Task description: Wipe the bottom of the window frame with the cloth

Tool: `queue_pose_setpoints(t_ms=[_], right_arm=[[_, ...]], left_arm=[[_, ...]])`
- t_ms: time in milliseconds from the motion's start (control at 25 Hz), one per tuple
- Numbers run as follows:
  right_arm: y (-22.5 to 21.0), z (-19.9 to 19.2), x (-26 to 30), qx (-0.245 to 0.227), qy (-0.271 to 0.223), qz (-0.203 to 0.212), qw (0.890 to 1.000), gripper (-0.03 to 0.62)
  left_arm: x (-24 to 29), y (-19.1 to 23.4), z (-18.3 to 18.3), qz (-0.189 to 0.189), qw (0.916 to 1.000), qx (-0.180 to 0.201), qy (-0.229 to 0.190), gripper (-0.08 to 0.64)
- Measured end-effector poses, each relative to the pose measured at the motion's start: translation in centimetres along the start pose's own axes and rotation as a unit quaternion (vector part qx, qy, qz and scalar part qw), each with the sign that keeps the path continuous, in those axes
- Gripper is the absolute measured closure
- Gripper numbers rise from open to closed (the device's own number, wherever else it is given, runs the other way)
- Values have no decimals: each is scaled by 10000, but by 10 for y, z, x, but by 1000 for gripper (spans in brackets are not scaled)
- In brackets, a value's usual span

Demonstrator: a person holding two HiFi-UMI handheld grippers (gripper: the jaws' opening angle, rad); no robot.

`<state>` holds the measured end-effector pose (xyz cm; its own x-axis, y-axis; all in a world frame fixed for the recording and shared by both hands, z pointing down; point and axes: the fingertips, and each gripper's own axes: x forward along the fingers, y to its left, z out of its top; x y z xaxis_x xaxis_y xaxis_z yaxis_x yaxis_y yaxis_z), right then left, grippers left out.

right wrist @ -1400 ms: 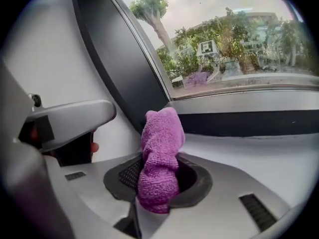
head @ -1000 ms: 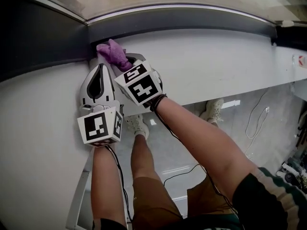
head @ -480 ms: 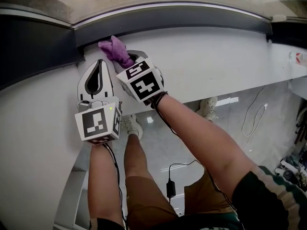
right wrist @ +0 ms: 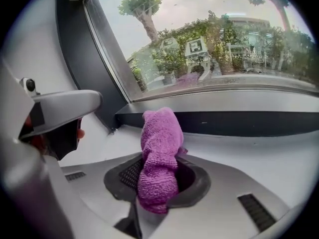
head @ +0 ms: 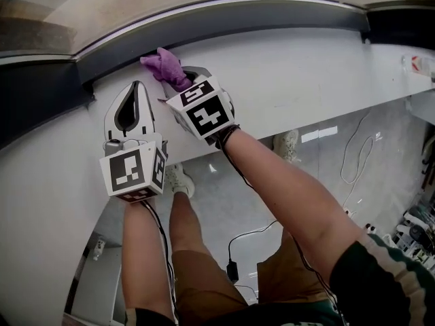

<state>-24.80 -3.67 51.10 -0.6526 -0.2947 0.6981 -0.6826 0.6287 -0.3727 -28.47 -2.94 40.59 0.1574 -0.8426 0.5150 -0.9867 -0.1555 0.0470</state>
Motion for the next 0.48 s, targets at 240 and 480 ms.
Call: queue_pose_setpoints(t_ms=[240, 480], right_arm=[[-38, -7, -27, 68, -25, -141, 9999, 477], [-82, -15, -55, 128, -89, -338, 9993, 477]], left_arm=[[15, -37, 8, -114, 9999, 89, 4, 551], [33, -82, 14, -293, 9991, 306, -7, 551]])
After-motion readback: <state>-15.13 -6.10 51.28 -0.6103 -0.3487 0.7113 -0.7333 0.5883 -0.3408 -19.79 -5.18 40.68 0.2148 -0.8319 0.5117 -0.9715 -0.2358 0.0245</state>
